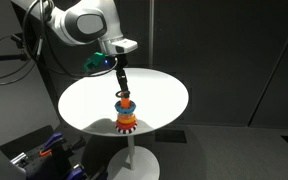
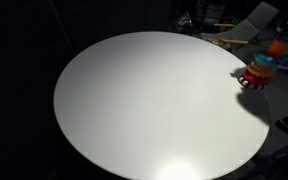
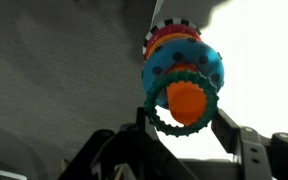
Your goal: Place the green ring on the block
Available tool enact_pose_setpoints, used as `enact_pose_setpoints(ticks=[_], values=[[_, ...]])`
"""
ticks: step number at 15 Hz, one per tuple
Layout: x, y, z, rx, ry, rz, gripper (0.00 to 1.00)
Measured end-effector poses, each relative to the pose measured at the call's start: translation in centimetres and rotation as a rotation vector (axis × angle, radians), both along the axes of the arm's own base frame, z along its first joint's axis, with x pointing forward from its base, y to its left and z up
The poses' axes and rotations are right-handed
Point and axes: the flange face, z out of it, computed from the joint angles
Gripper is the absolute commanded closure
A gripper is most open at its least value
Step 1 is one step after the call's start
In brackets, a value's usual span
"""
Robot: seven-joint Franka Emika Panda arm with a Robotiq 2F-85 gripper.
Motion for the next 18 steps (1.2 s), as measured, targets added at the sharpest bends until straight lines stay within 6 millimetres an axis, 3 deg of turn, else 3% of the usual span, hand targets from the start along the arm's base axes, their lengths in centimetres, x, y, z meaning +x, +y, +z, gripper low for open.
enact_pose_setpoints(ticks=[8,12,13,16,18], values=[[0.3,-0.4,-0.5,0.066,-0.033,-0.01,0.58],[0.0,-1.0,-2.8,0.116,-0.009,-0.018,0.58],[-0.1,-1.1,-3.4,0.123,0.0,-0.019,0.08],[-0.3,-1.1,-4.5,0.128,0.023,-0.019,0.0],[-0.4,-0.8,-4.9,0.129,0.033,-0.015,0.0]])
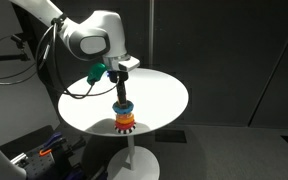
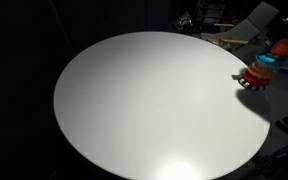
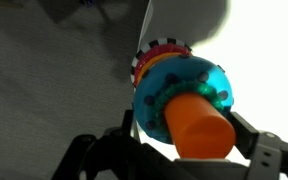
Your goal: Place the green ring on the block
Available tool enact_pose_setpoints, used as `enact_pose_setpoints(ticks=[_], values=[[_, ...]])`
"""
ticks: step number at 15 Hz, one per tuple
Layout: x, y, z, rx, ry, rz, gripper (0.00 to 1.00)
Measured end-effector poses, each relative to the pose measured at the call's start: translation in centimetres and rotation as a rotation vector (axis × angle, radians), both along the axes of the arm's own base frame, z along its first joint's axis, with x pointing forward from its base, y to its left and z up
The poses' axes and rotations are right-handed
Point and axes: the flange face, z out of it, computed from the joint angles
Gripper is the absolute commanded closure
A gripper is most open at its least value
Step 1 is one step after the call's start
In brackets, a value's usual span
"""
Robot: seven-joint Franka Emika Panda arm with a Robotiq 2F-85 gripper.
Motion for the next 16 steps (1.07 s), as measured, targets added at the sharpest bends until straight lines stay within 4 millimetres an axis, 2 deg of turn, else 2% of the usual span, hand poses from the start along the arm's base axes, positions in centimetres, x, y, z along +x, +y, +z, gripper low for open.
enact_pose_setpoints(ticks=[6,16], values=[[0.0,0.8,0.6,0.0,-0.002,0.018,0.0],[-1.9,4.1,4.3,0.012,0.125,0.118,0.0]])
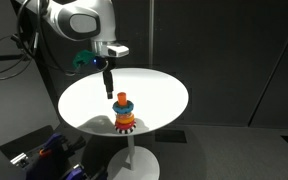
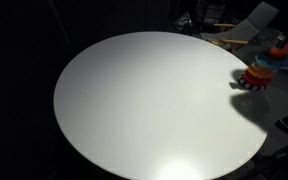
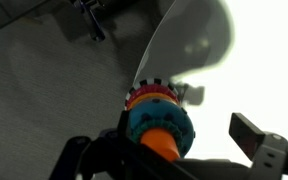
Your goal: Place the green ring on the block
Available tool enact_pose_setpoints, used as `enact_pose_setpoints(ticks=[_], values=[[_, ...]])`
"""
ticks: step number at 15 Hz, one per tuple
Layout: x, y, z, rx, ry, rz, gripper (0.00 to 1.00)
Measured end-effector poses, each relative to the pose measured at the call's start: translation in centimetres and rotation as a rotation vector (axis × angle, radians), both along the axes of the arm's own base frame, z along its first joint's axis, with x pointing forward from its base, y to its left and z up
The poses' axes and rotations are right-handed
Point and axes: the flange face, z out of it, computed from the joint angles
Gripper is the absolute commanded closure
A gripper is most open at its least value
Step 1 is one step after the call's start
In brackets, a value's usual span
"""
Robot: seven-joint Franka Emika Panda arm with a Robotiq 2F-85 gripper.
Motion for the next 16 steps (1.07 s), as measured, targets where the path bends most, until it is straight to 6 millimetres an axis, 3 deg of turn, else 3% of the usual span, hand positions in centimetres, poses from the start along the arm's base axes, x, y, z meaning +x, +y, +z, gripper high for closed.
enact_pose_setpoints(ticks=[10,16], values=[[-2.0,6.3,5.4,-0.018,0.004,0.29,0.0],[-2.8,7.7,7.9,-0.032,-0.059,0.363,0.0]])
